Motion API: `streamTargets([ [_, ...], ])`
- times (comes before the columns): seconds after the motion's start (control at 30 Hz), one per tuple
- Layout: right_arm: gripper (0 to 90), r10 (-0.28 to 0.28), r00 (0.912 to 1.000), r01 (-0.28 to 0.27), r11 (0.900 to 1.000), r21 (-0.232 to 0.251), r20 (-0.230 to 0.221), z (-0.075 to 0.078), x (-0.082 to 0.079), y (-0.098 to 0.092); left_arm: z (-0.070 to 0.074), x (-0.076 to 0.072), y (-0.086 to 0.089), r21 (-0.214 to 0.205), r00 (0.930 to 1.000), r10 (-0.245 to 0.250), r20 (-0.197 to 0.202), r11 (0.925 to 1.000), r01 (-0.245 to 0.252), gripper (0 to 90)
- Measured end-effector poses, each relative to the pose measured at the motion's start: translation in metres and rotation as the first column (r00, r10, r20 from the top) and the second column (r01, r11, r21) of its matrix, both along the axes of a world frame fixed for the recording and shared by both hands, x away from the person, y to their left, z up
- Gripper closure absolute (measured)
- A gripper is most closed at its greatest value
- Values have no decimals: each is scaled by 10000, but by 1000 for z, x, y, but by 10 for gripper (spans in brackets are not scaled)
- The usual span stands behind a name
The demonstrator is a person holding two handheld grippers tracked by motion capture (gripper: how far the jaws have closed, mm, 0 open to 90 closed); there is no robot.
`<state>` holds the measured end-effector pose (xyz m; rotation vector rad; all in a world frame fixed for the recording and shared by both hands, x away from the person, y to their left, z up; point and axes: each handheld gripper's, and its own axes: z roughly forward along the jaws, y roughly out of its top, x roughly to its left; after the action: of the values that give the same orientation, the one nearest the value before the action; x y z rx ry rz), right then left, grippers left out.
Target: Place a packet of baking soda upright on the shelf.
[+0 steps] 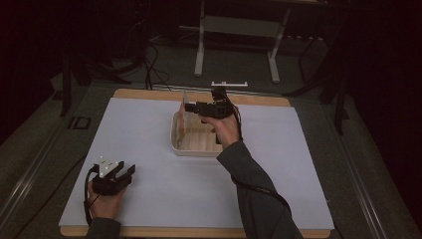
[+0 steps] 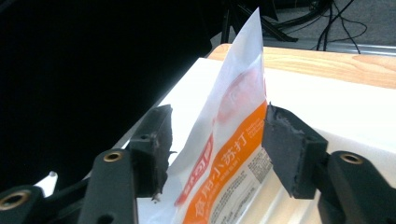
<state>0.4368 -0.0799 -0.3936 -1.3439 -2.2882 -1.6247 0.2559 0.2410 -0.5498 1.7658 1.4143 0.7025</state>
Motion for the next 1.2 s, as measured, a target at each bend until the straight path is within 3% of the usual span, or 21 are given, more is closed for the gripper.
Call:
streamTargets([
  [0.47,385,572,9973,-555,9977,-380,450,12,-19,-20,0,0,0,-21,10000,35,32,10000,-35,534],
  [0.7,387,939,9932,-875,9920,-907,685,17,-34,-28,0,-1,0,-13,10000,33,54,10000,-33,534],
  [0.9,390,1103,9901,-1015,9897,-1012,864,19,-47,-39,0,-1,0,-6,10000,34,87,10000,-34,532],
  [1.1,398,1150,9889,-1039,9879,-1151,942,12,-60,-53,0,-1,0,0,9999,41,128,10000,-41,531],
  [1.2,401,988,9893,-816,9845,-1551,1072,-4,-71,-69,0,-1,0,17,9999,48,106,10000,-48,531],
])
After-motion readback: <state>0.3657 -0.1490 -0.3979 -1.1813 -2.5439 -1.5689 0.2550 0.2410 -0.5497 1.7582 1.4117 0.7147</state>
